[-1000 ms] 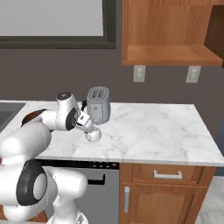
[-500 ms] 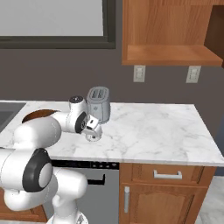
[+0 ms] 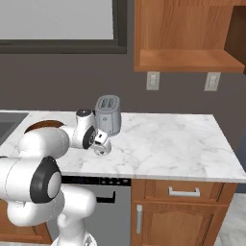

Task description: Move the mug from next to the sink to the open cabinet. Then, move the bowl with the lemon wedge to the fridge to clear the area for faucet cleaning.

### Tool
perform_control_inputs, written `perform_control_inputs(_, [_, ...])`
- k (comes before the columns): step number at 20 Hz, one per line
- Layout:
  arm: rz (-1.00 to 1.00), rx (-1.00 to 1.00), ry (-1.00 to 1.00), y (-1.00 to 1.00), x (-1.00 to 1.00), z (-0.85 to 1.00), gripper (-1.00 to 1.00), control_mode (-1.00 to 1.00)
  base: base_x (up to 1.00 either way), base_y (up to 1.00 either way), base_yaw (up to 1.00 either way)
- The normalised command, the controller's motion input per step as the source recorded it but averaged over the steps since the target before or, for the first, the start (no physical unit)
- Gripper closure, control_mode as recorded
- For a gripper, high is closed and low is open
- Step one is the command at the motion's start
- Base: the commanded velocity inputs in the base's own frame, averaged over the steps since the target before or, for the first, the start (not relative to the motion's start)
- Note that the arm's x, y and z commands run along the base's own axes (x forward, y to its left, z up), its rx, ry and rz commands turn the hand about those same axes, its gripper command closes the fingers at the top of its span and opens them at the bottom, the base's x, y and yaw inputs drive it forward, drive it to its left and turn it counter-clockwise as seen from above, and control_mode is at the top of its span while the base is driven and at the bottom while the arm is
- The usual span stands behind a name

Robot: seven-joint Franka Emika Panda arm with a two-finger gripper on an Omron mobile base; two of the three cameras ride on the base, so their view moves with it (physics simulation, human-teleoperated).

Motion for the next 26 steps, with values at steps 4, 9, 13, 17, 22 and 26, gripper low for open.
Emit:
perform_control_inputs(4, [0.0,0.0,0.0,0.1,0.0,-0.22,-1.0,-1.0,0.0,0.0,0.0])
perform_control_inputs(9, [0.0,0.0,-0.07,-0.06,0.07,-0.13,-1.0,-1.0,0.0,0.0,0.0])
perform_control_inputs(13, [0.0,0.0,-0.02,0.0,0.19,-0.04,-1.0,-1.0,0.0,0.0,0.0])
perform_control_inputs(17, [0.0,0.0,0.0,0.0,0.1,-0.02,-1.0,-1.0,0.0,0.0,0.0])
perform_control_inputs(22, [0.0,0.0,0.0,-0.02,0.23,-0.05,-1.0,-1.0,0.0,0.0,0.0])
perform_control_inputs(26, [0.0,0.0,0.0,-0.07,0.26,-0.05,-1.0,-1.0,0.0,0.0,0.0])
